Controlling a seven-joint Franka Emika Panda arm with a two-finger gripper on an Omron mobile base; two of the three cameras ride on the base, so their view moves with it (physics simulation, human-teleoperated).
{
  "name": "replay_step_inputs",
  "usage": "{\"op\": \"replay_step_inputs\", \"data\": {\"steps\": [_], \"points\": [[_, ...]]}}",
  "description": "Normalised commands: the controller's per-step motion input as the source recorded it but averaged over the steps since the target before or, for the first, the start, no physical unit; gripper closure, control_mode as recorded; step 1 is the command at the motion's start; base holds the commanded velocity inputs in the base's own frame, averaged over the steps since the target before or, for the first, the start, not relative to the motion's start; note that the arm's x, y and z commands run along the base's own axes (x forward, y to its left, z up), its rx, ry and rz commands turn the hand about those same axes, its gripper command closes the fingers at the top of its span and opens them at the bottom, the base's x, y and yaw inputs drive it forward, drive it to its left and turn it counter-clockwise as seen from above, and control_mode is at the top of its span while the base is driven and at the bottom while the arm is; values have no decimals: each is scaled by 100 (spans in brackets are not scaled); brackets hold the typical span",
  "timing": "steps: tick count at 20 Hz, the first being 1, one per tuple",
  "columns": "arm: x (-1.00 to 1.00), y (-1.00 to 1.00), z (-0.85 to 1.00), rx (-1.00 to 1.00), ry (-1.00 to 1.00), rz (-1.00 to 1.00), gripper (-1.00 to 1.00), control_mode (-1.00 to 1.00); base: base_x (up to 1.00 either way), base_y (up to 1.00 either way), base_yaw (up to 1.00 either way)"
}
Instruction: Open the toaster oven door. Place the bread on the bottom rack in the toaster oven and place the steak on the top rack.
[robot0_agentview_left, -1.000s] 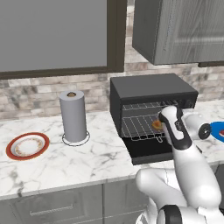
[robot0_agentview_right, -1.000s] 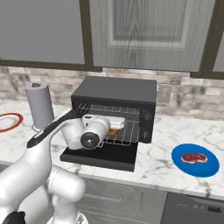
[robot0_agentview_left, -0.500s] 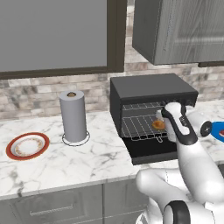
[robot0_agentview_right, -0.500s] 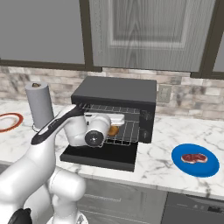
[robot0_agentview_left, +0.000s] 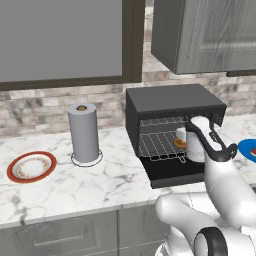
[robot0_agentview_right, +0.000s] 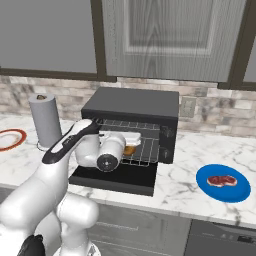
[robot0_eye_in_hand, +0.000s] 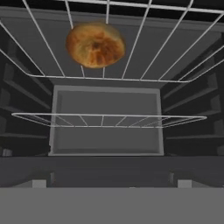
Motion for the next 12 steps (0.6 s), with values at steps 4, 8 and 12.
{"op": "replay_step_inputs", "data": {"steps": [4, 8, 12], "points": [[4, 8, 0, 0, -7, 0, -100, -100, 0, 0, 0], [11, 3, 5, 0, -4, 0, -100, -100, 0, 0, 0], [19, 0, 2, 0, 0, 0, -100, -100, 0, 0, 0]]}}
